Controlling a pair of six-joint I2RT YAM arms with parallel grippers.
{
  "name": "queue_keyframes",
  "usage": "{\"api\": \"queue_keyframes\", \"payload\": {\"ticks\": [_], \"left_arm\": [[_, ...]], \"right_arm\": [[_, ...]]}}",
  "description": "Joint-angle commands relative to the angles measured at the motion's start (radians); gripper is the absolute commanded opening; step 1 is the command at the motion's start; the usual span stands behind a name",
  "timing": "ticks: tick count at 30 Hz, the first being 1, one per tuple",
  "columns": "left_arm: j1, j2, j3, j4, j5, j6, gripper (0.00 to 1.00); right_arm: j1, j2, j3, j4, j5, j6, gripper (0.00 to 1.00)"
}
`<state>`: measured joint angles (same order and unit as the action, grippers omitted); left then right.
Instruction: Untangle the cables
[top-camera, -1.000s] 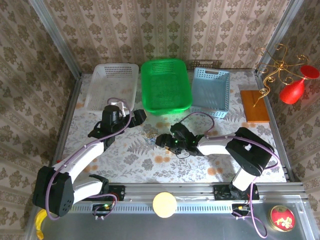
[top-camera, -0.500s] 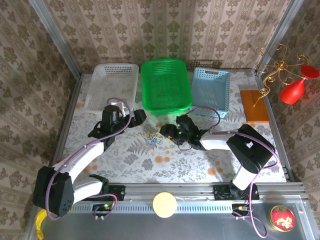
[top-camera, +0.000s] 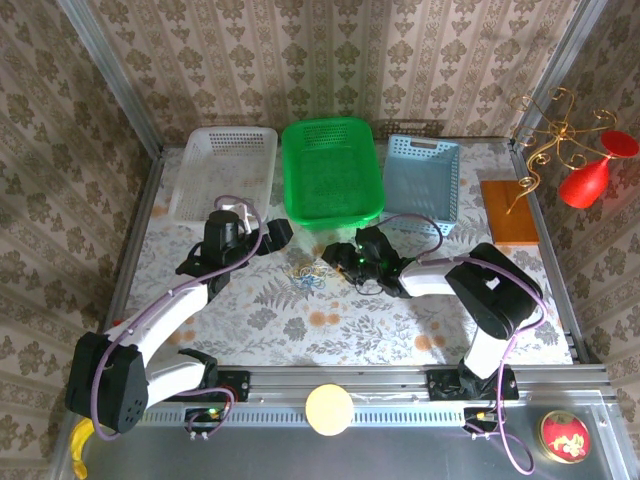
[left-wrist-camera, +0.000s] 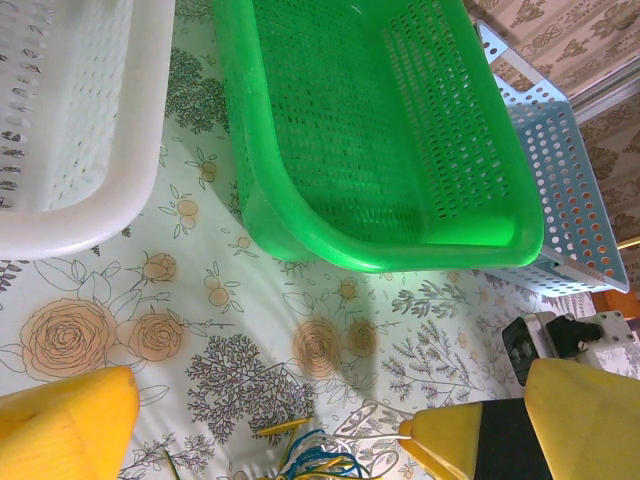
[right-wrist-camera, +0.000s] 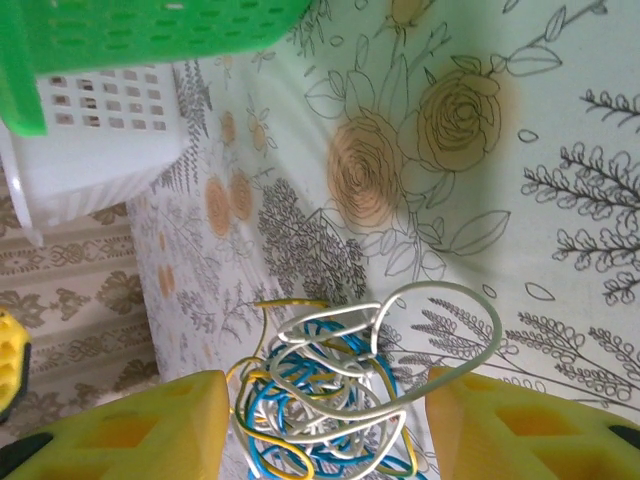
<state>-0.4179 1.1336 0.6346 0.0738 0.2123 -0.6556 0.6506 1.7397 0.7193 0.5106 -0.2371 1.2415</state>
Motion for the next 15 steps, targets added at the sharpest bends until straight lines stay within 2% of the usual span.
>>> {"api": "queue_keyframes", "payload": {"ticks": [1,5,15], "left_arm": [[0.004,-0.003,0.000,-0.005,0.010,-0.008,1.00],[0.004,0.000,0.002,-0.003,0.010,-0.009,1.00],[0.004,-0.001,0.002,-0.004,0.015,-0.006,1.00]], "right_arm": [[-0.007,0.029,-0.015,0.039,-0.009,0.033,0.56],[-0.011,0.045,-0.020,0.060,-0.013,0.050,0.56],[-0.019,0.089,-0.045,0.149,-0.023,0.099,0.48]]}}
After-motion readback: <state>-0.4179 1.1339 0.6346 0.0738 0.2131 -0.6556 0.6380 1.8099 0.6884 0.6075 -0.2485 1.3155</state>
